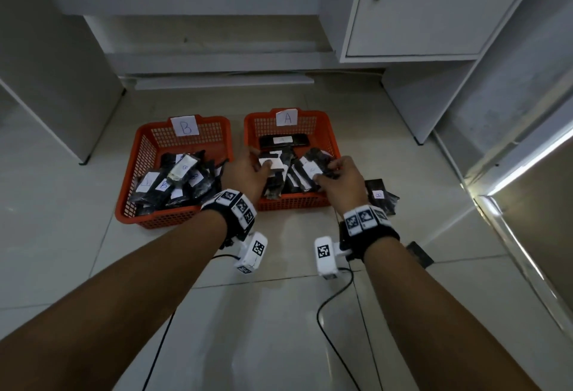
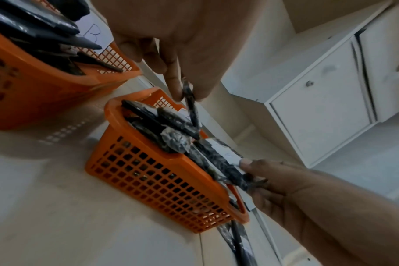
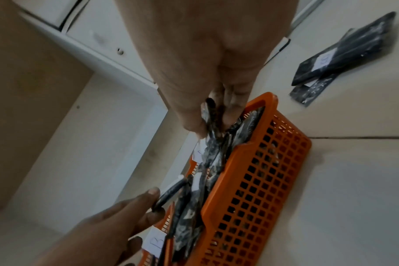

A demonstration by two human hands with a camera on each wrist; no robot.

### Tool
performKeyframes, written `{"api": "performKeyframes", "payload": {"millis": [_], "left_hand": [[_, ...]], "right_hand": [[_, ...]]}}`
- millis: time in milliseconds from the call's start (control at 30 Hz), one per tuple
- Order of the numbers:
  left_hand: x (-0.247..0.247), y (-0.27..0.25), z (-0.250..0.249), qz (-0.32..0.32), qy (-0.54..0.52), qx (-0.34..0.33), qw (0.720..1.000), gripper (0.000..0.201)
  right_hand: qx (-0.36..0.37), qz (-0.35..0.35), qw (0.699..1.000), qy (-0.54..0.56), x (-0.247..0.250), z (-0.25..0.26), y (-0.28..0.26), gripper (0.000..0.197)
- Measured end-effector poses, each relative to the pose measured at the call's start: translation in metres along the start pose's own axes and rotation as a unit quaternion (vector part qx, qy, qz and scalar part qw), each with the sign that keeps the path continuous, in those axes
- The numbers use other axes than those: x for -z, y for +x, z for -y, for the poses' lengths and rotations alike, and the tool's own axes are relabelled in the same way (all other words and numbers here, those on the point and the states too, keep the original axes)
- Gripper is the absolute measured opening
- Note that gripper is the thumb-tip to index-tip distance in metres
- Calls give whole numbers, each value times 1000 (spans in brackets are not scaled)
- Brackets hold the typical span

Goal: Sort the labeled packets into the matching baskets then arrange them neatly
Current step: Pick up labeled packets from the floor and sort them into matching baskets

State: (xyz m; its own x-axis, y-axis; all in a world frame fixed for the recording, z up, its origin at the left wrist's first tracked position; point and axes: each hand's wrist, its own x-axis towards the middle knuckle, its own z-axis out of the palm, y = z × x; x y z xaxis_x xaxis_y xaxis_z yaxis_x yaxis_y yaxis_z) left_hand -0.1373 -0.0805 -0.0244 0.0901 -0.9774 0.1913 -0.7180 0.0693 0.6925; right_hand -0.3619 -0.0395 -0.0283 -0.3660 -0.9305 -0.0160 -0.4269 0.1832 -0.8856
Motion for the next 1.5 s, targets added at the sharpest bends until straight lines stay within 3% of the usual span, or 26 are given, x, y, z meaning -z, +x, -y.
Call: {"api": "performKeyframes", "payload": {"millis": [100, 167, 300, 400, 500, 567, 633, 800, 933, 1033, 1133, 1200, 1333, 1500], "left_hand": [[-10, 1, 5, 1, 86, 35, 996, 31], [-11, -5, 4, -21, 91, 55, 994, 35], [-9, -21, 2, -48, -5, -13, 999, 26], [-17, -45, -5, 16, -123, -55, 991, 12], [-26, -70, -20, 66, -204, -47, 975, 7], [-36, -85, -25, 94, -232, -34, 968, 6], [-47, -96, -27, 125, -229, -38, 964, 4], [-77, -113, -31, 196, -199, -46, 959, 7], [-107, -120, -31, 262, -140, -60, 953, 10], [-132, -120, -39, 303, -104, -66, 945, 13], [-151, -119, -52, 315, -86, -66, 943, 16], [-159, -116, -60, 317, -73, -63, 943, 17], [-177, -106, -73, 320, -29, -53, 945, 28], [-201, -89, -76, 285, 29, 8, 958, 57]], "right_hand": [[41, -21, 995, -87, -11, -8, 12, 18], [64, -42, 993, -92, -10, -16, 9, 21], [75, -91, 990, -76, 10, -55, -6, 19], [22, -135, 983, -120, 36, -101, -6, 14], [-100, -152, 963, -198, 58, -129, 1, 38], [-152, -138, 956, -210, 68, -138, 6, 53], [-168, -105, 954, -226, 73, -148, 15, 55], [-167, -62, 964, -196, 77, -165, 24, 27], [-143, -88, 973, -156, 78, -171, 18, 24], [-116, -116, 974, -157, 80, -170, 22, 33], [-99, -139, 970, -175, 88, -172, 33, 48], [-66, -94, 970, -214, 93, -173, 41, 54], [-25, 18, 959, -281, 103, -172, 56, 38], [-67, 30, 979, -193, 104, -172, 52, 38]]}}
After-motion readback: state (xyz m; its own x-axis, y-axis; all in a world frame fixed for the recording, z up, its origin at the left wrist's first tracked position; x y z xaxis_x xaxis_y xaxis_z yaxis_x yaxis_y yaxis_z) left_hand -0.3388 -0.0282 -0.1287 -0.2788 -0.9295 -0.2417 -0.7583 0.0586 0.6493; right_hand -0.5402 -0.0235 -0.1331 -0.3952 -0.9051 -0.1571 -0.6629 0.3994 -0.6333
